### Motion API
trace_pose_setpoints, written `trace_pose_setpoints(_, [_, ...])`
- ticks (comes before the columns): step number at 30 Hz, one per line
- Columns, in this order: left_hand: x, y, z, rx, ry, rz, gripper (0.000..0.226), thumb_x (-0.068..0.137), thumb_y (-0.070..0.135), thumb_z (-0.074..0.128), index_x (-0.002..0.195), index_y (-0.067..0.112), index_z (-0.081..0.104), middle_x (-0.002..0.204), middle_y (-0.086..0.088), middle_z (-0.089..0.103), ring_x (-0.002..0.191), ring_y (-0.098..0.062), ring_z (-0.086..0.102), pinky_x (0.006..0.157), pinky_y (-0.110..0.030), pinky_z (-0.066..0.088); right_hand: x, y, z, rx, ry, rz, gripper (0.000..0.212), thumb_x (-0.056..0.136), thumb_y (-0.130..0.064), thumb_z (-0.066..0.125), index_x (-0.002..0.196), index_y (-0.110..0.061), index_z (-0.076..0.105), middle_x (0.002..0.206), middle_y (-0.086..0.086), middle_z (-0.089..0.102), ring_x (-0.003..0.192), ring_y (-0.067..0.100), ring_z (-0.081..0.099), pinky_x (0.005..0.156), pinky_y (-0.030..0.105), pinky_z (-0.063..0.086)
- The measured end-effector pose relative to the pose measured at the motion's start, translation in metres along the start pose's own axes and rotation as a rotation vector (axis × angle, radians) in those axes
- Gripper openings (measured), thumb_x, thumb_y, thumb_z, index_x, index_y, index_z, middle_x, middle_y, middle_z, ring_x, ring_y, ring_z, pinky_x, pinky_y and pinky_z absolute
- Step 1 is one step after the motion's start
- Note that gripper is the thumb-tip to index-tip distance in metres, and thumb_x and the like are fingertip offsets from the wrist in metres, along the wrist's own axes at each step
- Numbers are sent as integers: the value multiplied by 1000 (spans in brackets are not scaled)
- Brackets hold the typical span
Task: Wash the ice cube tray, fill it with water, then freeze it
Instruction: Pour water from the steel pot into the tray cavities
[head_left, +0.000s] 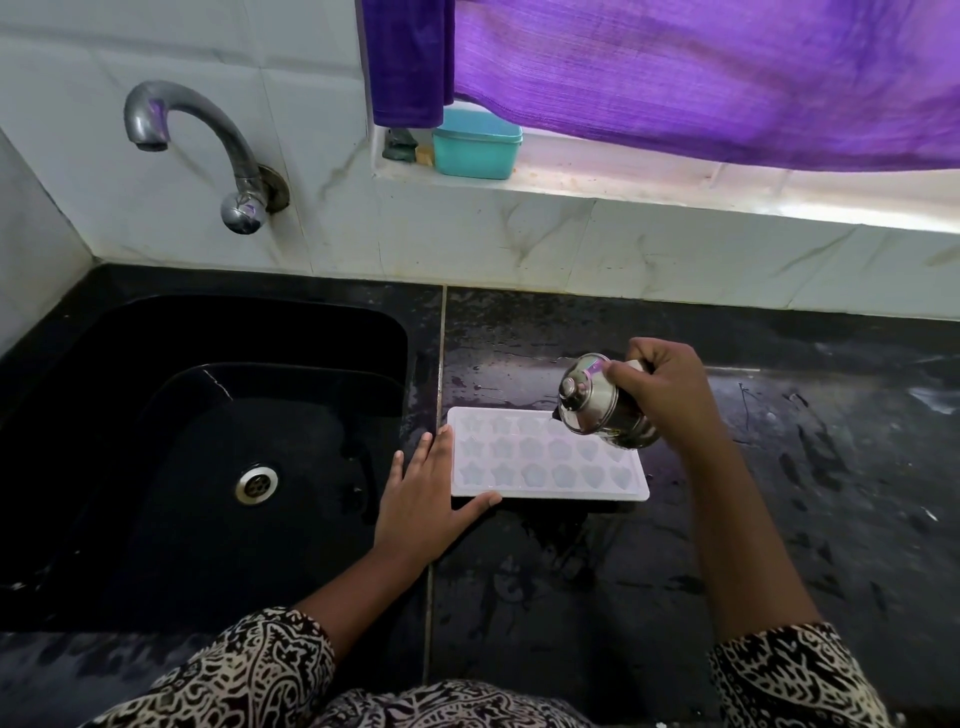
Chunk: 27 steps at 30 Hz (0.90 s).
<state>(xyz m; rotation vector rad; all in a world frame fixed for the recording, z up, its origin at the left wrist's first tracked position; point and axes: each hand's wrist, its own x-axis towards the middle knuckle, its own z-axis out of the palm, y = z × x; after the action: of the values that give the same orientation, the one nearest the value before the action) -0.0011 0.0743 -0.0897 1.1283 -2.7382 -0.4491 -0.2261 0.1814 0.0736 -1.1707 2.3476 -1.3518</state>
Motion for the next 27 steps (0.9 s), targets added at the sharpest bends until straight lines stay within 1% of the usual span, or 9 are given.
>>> trace_pose_setpoints(3, [0, 0, -1, -8, 3, 1, 115, 72, 91, 7, 156, 13, 5, 163, 1, 17, 151, -15, 8, 120, -41, 5, 0, 0, 0, 16, 1, 7, 29, 80, -10, 66, 58, -11, 47, 56, 8, 49, 58, 20, 49, 53, 27, 43])
trace_pose_setpoints(6, [0, 1, -1, -3, 2, 1, 115, 72, 91, 7, 156, 14, 5, 163, 1, 17, 151, -15, 8, 120, -41, 5, -1, -1, -1, 35, 6, 11, 29, 80, -10, 66, 58, -11, 47, 58, 11, 51, 58, 20, 49, 52, 27, 43])
trace_pose_setpoints(10, [0, 0, 0, 9, -1, -3, 116, 70, 92, 4, 156, 14, 4, 163, 2, 16, 151, -14, 7, 120, -41, 4, -1, -1, -3, 46, 14, 8, 32, 81, -9, 65, 56, -15, 45, 55, 5, 47, 55, 15, 46, 51, 24, 41])
trace_pose_setpoints(14, [0, 0, 0, 5, -8, -5, 116, 70, 92, 4, 156, 15, 2, 164, 2, 15, 151, -14, 5, 121, -41, 3, 0, -1, -2, 59, 7, 5, 34, 80, -9, 65, 55, -15, 43, 55, 6, 46, 56, 18, 45, 52, 27, 40])
trace_pose_setpoints(18, [0, 1, -1, 8, -5, -4, 115, 71, 91, 6, 156, 14, 3, 164, 2, 15, 151, -14, 6, 121, -41, 4, 2, 0, -1, 85, 13, 10, 35, 79, -10, 66, 54, -17, 42, 54, 5, 45, 55, 17, 45, 51, 27, 40])
trace_pose_setpoints(21, [0, 1, -1, 6, -1, -2, 115, 71, 91, 6, 156, 14, 3, 164, 2, 15, 151, -14, 6, 120, -41, 4, 1, 4, -1, 188, 42, 57, 35, 78, -9, 67, 56, -14, 41, 59, 13, 42, 58, 21, 42, 56, 31, 40])
trace_pose_setpoints(22, [0, 1, -1, 1, 2, -3, 114, 72, 91, 8, 156, 14, 3, 163, 2, 16, 151, -14, 7, 120, -41, 4, 1, 6, -1, 250, 63, 86, 33, 78, -8, 66, 57, -13, 41, 60, 12, 41, 60, 21, 40, 56, 30, 39])
trace_pose_setpoints(24, [0, 1, -1, -3, 7, -6, 114, 72, 91, 10, 156, 14, 4, 163, 1, 17, 151, -14, 8, 121, -41, 4, 0, 11, -2, 368, 113, 143, 31, 77, -5, 65, 58, -11, 42, 57, 8, 39, 58, 19, 38, 54, 27, 36])
trace_pose_setpoints(27, [0, 0, 0, 2, 5, -8, 115, 71, 92, 9, 156, 14, 3, 163, 0, 18, 151, -14, 8, 121, -41, 5, -4, 21, -4, 461, 158, 209, 35, 78, -6, 63, 55, -17, 40, 51, -4, 40, 53, 12, 38, 49, 22, 35])
